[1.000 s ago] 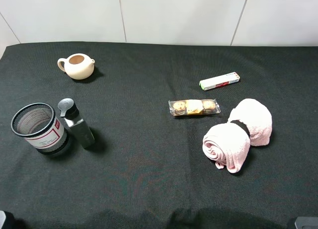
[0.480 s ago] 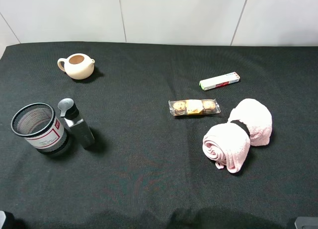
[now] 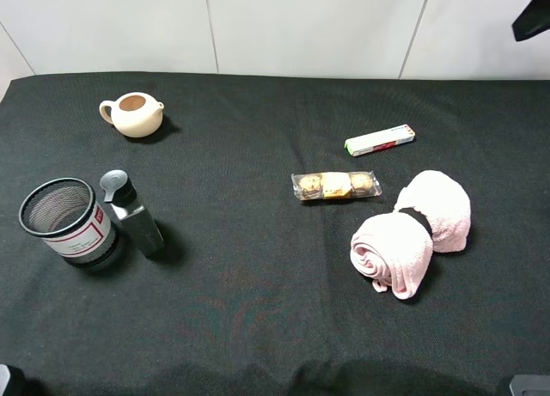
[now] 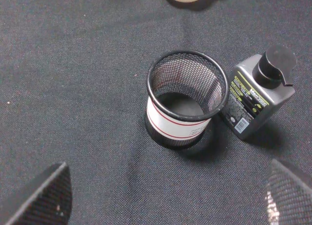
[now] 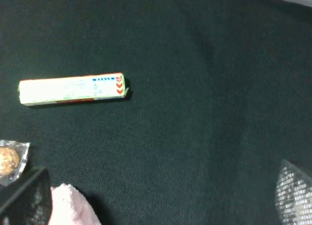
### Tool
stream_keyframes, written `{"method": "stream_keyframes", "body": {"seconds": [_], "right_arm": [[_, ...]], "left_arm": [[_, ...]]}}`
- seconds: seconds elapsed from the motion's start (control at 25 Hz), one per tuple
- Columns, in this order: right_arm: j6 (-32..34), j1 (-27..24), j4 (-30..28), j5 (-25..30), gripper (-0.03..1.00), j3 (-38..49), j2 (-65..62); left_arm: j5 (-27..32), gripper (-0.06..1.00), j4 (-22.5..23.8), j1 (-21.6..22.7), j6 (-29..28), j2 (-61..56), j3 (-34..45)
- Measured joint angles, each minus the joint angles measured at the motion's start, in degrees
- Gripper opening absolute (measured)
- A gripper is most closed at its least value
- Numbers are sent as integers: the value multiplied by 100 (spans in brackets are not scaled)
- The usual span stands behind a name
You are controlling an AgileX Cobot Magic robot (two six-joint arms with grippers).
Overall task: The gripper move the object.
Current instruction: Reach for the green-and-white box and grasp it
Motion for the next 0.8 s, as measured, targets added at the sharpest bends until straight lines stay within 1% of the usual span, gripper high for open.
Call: {"method": "stream_keyframes", "body": {"seconds": [0.12,0.28,0.48,0.64,0.8], "right_arm": [[-134,157,-41,-19,69,-164,326],[-167,606,-293,-137,69,-477,761],[-167,1183,-613,-159,69,-899,1256],[-167,1555,-858,-159,69,-1182,1604],[-171,1822,-1072,-139,69,-1423,1871]], "left_arm": [[0,83,0,0,0,0,0],[0,83,0,0,0,0,0],[0,83,0,0,0,0,0],[0,83,0,0,0,0,0],[0,83,0,0,0,0,0]]}}
